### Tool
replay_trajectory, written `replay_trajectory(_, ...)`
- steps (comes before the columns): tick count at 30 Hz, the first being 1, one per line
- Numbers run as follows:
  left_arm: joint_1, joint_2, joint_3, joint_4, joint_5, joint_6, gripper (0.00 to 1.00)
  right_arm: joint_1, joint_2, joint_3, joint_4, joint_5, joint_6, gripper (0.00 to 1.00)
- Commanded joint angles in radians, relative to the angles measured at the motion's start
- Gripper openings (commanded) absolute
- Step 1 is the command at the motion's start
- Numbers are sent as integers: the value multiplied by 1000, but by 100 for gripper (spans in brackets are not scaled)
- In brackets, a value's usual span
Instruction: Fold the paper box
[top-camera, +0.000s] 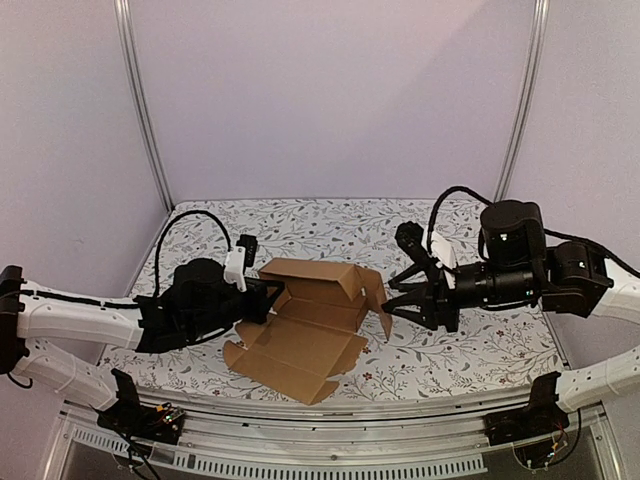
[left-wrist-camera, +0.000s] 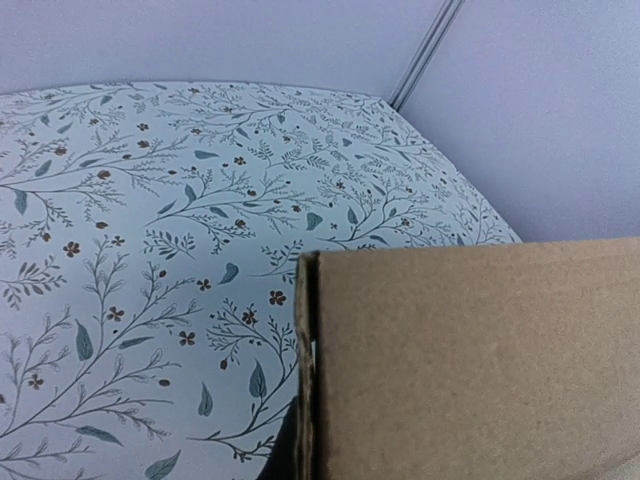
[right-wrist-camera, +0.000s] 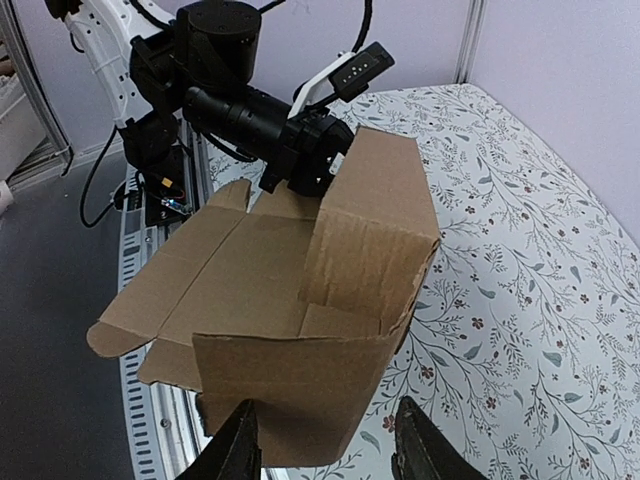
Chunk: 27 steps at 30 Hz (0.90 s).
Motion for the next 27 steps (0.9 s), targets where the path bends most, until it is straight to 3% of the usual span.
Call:
replay_trajectory(1, 2, -11, -10, 7, 5, 16, 0, 6, 43, 39, 59, -89, 6, 44)
replay_trajectory(17, -3, -16, -15, -12, -16, 57, 0, 8, 200, 89, 127, -122, 53, 43)
replay_trajectory(27, -30, -21, -6, -38, -103, 40, 0, 35, 305, 115, 147, -47, 87, 41)
